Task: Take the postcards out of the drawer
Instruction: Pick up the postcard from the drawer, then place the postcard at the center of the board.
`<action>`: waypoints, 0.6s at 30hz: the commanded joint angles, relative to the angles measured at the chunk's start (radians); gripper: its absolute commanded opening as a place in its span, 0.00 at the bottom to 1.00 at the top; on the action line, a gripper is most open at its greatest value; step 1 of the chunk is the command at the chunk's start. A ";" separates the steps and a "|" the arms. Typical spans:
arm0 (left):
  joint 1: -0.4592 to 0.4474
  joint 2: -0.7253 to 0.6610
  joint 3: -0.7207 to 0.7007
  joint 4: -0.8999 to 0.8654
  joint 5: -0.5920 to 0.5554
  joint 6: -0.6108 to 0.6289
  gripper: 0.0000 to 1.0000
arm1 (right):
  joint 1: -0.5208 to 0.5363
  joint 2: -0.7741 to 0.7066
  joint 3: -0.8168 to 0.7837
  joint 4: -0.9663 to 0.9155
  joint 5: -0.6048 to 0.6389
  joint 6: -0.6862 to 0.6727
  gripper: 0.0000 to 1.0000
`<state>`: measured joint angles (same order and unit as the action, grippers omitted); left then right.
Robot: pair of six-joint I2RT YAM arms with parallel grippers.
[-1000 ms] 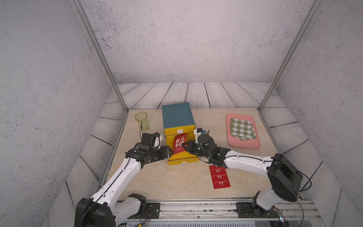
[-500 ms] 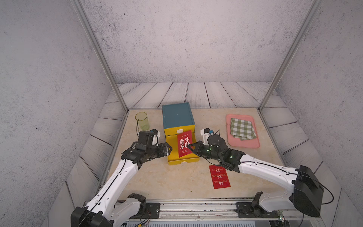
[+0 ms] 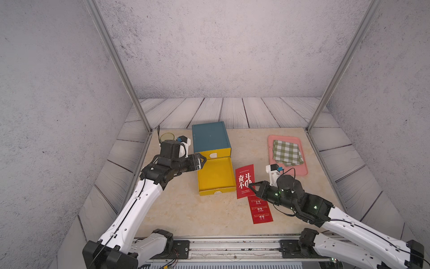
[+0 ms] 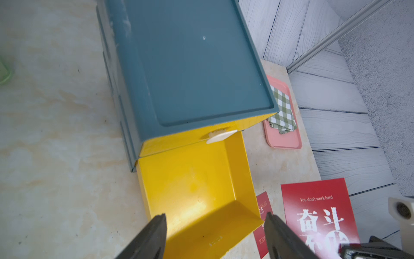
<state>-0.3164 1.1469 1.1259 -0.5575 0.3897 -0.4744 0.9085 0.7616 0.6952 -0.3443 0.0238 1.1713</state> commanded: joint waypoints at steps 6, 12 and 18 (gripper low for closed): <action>-0.003 0.128 0.131 0.060 0.047 0.040 0.75 | -0.002 -0.100 -0.127 -0.207 0.035 0.075 0.00; -0.003 0.202 0.201 0.071 0.069 0.051 0.75 | -0.001 0.015 -0.169 -0.108 -0.032 0.076 0.00; -0.003 0.228 0.212 0.079 0.082 0.052 0.75 | 0.011 0.117 -0.193 -0.010 -0.067 0.082 0.00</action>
<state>-0.3164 1.3693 1.3125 -0.4889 0.4507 -0.4408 0.9100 0.8524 0.5095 -0.4149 -0.0151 1.2434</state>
